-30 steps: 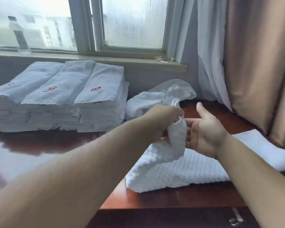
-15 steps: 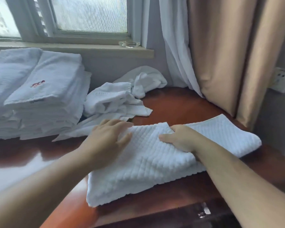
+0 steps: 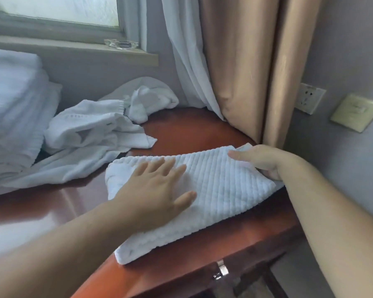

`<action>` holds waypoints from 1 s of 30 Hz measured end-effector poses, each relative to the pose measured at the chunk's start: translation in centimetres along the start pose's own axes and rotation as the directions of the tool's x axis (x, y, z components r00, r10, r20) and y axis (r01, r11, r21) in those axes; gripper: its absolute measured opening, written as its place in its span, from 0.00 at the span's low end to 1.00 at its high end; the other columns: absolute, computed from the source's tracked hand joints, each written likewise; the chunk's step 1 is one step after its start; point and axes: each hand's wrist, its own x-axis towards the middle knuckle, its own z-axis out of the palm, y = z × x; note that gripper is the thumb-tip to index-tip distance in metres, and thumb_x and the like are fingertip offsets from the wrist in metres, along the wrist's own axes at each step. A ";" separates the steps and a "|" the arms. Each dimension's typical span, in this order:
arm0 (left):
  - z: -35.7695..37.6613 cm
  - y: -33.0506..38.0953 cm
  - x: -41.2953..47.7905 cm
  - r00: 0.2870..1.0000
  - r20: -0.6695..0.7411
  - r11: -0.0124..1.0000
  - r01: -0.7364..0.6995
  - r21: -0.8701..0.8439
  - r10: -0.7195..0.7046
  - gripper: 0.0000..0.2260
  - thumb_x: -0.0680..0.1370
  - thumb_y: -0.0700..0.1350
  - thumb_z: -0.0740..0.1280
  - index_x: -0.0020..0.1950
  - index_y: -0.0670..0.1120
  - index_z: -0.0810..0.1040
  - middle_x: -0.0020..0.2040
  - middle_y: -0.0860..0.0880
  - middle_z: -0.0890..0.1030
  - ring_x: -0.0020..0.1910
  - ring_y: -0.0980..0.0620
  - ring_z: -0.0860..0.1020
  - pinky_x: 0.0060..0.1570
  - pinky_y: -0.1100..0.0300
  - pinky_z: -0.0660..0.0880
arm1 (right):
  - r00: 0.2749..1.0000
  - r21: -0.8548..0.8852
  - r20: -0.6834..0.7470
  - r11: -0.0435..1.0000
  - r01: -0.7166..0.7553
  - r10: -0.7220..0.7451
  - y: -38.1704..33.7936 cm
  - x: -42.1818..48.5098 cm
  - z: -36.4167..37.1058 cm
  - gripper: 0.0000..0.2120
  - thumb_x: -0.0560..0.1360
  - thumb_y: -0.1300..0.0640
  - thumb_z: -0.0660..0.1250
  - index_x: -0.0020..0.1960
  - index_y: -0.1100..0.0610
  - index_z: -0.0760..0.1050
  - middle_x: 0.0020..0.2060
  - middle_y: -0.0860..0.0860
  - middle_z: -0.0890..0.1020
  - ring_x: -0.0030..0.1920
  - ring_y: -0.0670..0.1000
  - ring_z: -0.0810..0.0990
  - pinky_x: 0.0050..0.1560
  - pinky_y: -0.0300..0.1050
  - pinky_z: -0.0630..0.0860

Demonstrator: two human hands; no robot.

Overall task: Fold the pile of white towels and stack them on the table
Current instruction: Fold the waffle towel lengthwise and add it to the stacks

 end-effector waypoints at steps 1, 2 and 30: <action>0.2 0.0 0.2 1.000 0.002 1.000 0.003 0.010 -0.003 0.42 0.70 0.75 0.37 0.82 0.58 0.49 0.83 0.54 0.49 0.81 0.54 0.43 0.77 0.52 0.39 | 0.999 -0.024 0.031 0.999 0.030 -0.029 0.3 0.3 -0.1 0.24 0.69 0.41 0.78 0.57 0.55 0.81 0.49 0.55 0.87 0.48 0.56 0.87 0.57 0.56 0.81; 0.3 -0.1 0.3 1.000 0.011 1.000 0.010 0.009 -0.010 0.42 0.71 0.75 0.38 0.82 0.59 0.49 0.83 0.54 0.49 0.81 0.54 0.43 0.77 0.52 0.38 | 0.997 -0.060 0.044 0.996 0.067 -0.065 0.5 0.6 -0.2 0.19 0.70 0.42 0.78 0.54 0.53 0.83 0.47 0.53 0.88 0.46 0.55 0.88 0.54 0.55 0.82; -0.1 1.7 3.8 0.996 0.008 0.993 -0.093 -0.071 0.094 0.34 0.70 0.74 0.47 0.75 0.66 0.63 0.76 0.65 0.63 0.76 0.59 0.56 0.73 0.58 0.48 | 0.958 0.274 -0.283 0.955 0.116 -0.035 5.5 2.6 -5.2 0.08 0.76 0.53 0.74 0.54 0.53 0.83 0.38 0.47 0.87 0.39 0.48 0.87 0.30 0.41 0.80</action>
